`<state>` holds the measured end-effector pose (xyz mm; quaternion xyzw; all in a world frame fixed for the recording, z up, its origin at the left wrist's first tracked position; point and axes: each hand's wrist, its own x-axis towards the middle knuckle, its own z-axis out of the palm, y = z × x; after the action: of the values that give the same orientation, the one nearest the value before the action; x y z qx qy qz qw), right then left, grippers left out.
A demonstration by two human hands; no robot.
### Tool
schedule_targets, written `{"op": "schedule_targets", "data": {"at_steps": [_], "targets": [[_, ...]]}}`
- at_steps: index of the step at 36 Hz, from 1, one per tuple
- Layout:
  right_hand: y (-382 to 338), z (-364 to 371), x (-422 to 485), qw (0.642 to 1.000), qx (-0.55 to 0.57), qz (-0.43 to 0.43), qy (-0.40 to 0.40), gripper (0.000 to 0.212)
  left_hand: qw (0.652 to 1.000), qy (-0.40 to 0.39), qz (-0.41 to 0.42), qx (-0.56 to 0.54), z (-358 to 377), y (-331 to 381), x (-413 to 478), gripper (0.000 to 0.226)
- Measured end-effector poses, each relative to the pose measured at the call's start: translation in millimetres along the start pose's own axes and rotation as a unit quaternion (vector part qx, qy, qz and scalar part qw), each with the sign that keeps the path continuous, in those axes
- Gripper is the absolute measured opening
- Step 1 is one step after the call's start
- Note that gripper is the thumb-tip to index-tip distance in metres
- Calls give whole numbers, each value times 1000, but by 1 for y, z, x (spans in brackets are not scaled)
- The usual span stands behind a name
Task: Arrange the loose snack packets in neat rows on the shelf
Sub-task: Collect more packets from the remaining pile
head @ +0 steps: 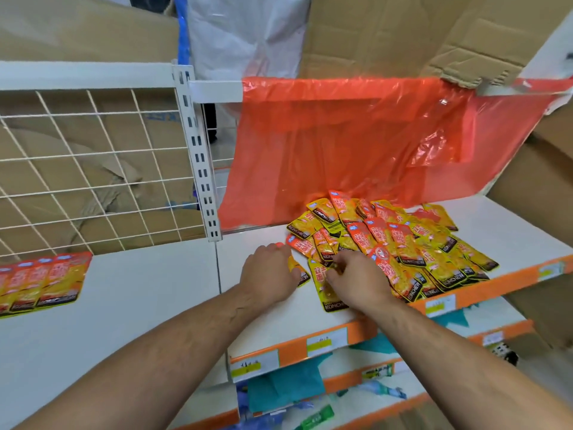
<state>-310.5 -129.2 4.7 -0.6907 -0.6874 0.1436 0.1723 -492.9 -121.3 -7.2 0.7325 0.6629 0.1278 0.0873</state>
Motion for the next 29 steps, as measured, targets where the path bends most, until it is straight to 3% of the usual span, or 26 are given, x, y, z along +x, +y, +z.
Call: {"op": "schedule_targets", "data": {"at_steps": [5, 11, 16, 19, 25, 29], "targets": [[16, -13, 12, 999, -32, 27, 31, 34, 998, 21, 44, -33, 7, 18, 28, 32], [50, -28, 24, 996, -26, 76, 45, 20, 995, 36, 84, -46, 20, 49, 47, 34], [81, -38, 34, 995, -42, 88, 23, 29, 994, 32, 103, -34, 24, 78, 65, 29], [96, -43, 44, 995, -41, 86, 1, 31, 996, 38, 79, -33, 28, 97, 76, 30], [121, -48, 59, 995, -67, 53, -47, 39, 999, 31, 4, 18, 42, 127, 91, 63], [134, -49, 66, 996, -74, 29, -49, 46, 998, 26, -47, 17, 46, 141, 97, 69]]}}
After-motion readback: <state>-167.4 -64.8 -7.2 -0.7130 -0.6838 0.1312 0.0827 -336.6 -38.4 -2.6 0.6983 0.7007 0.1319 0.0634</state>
